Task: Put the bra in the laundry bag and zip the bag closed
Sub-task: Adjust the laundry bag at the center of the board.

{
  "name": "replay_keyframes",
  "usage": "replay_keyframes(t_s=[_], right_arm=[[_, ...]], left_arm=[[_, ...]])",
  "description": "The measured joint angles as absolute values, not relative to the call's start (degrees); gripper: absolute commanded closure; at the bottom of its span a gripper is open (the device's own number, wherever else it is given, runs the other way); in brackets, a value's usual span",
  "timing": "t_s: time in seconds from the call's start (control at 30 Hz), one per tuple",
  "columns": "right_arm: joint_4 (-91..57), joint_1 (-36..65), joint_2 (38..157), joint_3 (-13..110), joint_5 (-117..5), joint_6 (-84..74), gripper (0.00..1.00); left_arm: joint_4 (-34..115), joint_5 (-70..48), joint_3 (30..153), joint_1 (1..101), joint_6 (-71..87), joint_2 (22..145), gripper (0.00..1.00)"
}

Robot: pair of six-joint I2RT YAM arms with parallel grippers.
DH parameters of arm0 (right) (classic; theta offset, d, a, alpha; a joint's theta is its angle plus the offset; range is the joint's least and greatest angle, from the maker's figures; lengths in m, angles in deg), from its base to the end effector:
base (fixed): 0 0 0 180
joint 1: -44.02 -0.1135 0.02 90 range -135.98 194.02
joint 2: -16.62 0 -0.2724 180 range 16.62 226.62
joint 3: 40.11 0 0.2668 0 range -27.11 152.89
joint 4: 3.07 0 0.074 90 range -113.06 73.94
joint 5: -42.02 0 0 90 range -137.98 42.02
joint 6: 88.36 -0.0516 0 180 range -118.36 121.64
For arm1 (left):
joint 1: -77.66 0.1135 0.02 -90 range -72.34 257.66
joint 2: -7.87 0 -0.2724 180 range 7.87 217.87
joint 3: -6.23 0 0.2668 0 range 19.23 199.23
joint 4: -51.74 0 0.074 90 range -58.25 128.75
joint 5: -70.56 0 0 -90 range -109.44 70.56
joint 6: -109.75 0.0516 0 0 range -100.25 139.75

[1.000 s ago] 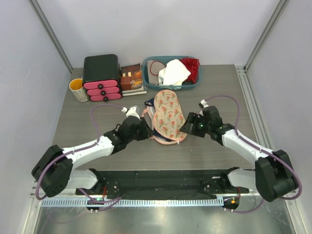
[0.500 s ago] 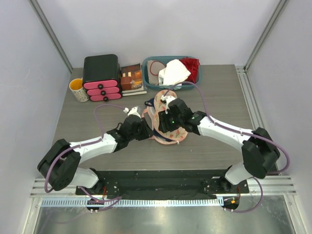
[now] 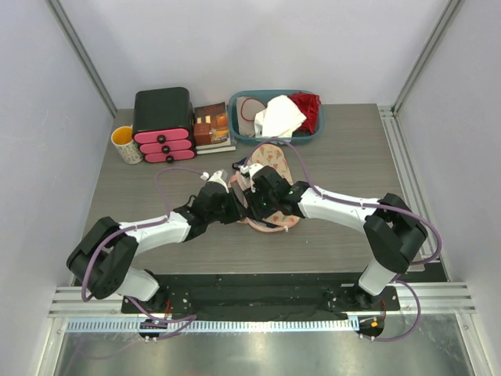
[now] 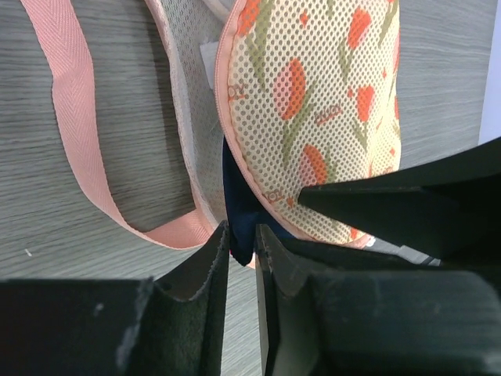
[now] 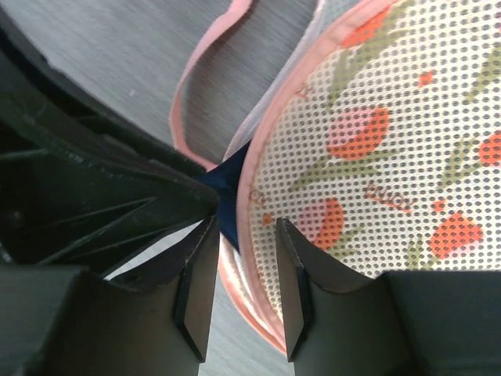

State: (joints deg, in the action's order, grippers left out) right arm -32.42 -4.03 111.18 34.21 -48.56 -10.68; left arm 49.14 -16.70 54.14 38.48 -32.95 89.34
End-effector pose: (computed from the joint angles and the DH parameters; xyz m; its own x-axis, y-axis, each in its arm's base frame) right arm 0.2492 0.2781 0.1971 -0.6569 -0.4117 -0.6317 -0.6222 0.7691 0.1458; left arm 0.2335 -0.1935 0.1613 -0.8029 -0.3706 -0.4668 0.0367 0.7510 -0.6593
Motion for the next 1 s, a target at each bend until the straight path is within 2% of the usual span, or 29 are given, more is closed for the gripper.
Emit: replay_keyframes(t_s=[0.3,0.6,0.7,1.0], right_arm=[[-32.4,-5.08,113.06,34.38,-44.85,-8.8,0.64],[-30.57,-6.85,116.38,34.38,-41.55,-7.97,0.87],[-30.06,-6.88,116.36,34.38,-40.37,-8.32,0.99],[-29.8,-6.88,111.31,33.95,-40.48,-12.77,0.99]], left_arm=[[49.9,-15.26,54.14,38.7,-33.04,90.63,0.85],[50.1,-15.24,54.14,38.85,-33.59,90.65,0.88],[50.1,-15.26,54.14,38.96,-33.61,90.65,0.88],[51.04,-14.6,54.14,39.07,-33.85,91.22,0.96]])
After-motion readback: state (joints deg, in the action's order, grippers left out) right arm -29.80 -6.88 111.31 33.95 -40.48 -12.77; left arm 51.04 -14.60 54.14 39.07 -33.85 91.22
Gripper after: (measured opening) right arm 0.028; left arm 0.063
